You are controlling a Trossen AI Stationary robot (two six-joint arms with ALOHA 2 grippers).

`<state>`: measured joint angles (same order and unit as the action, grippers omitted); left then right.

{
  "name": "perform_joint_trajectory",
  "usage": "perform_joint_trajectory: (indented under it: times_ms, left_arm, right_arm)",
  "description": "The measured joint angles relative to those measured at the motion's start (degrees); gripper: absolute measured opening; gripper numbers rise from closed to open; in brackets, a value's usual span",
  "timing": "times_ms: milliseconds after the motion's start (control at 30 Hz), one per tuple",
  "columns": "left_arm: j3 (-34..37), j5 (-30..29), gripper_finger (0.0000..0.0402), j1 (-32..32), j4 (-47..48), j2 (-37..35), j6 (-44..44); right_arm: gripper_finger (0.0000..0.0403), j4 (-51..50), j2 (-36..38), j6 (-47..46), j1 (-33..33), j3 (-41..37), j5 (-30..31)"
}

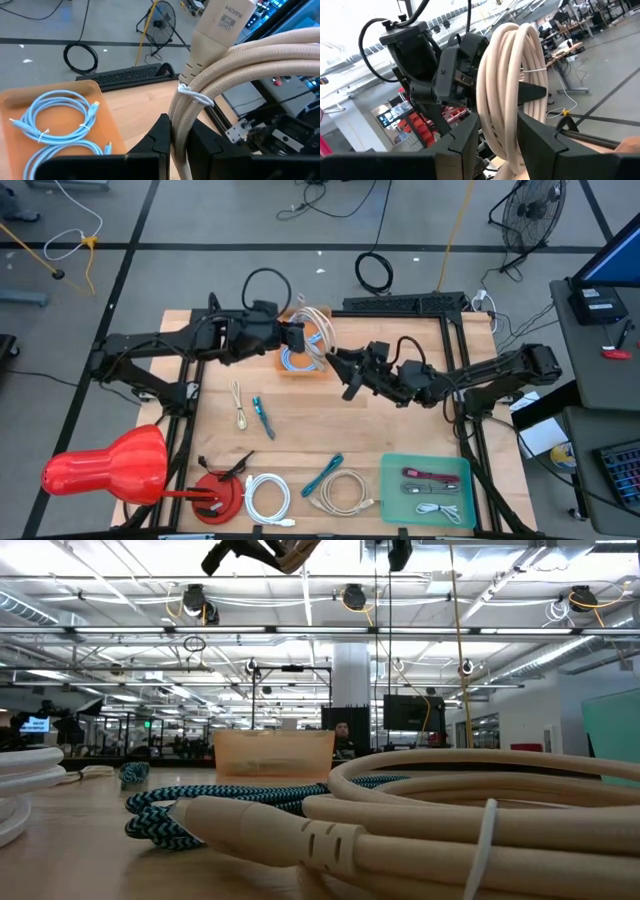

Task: Pick & Place USB Port
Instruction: Put the top brown usb cable into the orange bin

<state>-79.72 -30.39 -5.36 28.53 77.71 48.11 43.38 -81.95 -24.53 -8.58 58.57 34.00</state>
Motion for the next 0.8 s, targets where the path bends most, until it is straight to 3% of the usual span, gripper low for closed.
perform_joint_trajectory:
  times_ms: [267, 500, 600, 800]
  left_arm:
    - [0.0, -0.1, 0.0031, 1.7, 0.0, 0.0, 1.0]
    - [0.1, -0.5, 0.0031, 5.0, -1.5, 0.0, 1.3]
    - [0.1, 1.3, 0.0031, 6.3, -1.5, -0.1, 0.4]
    - [0.1, 7.0, 0.0098, 9.5, 2.6, -1.6, -2.9]
  right_arm:
    - [0.0117, -0.3, 0.0, 0.2, -0.1, 0.0, 0.8]
    - [0.0027, -2.0, 1.1, 2.1, -0.2, 0.0, 0.7]
    - [0.0025, -3.8, 2.4, 2.6, -0.2, 0.1, -0.1]
    - [0.0025, -16.1, 9.0, -3.5, 0.3, 0.0, -0.5]
